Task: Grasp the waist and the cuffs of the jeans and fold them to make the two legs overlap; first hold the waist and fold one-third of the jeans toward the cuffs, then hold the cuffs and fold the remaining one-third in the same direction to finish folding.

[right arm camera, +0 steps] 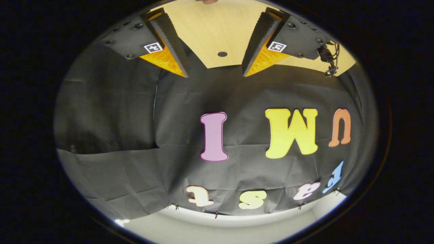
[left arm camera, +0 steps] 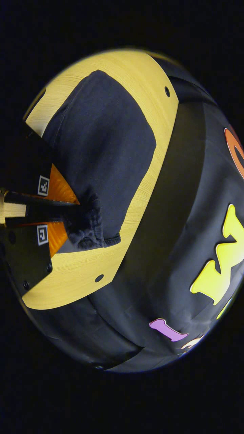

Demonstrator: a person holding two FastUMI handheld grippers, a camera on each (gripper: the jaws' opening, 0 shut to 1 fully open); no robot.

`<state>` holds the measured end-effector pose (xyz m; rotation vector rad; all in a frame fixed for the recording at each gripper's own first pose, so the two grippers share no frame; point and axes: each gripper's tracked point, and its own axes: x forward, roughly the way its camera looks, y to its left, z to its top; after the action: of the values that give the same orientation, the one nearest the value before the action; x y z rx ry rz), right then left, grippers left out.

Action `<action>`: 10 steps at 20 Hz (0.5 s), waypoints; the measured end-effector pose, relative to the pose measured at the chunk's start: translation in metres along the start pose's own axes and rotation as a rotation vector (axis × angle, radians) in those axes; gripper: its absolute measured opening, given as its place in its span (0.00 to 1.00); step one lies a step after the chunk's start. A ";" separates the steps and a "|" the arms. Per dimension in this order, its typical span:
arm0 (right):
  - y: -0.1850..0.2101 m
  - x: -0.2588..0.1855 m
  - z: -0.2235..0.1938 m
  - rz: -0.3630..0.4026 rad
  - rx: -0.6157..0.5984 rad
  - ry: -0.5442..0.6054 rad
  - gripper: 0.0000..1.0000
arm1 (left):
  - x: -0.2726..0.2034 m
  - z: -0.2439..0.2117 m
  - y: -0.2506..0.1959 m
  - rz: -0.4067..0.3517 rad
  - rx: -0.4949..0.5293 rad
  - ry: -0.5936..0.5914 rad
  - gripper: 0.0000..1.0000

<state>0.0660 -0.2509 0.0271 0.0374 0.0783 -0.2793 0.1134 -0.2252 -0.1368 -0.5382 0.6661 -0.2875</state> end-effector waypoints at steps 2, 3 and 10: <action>0.005 0.001 -0.002 0.001 -0.007 -0.001 0.93 | -0.005 -0.001 -0.015 -0.042 0.022 -0.013 0.53; 0.006 0.001 -0.003 0.002 -0.010 0.000 0.93 | -0.006 -0.002 -0.018 -0.042 0.049 -0.017 0.71; 0.004 -0.006 -0.013 -0.015 -0.022 0.018 0.96 | -0.025 -0.009 -0.039 -0.025 0.178 -0.011 0.99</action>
<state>0.0604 -0.2446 0.0148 0.0173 0.0992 -0.2932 0.0850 -0.2502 -0.1083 -0.3776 0.6168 -0.3629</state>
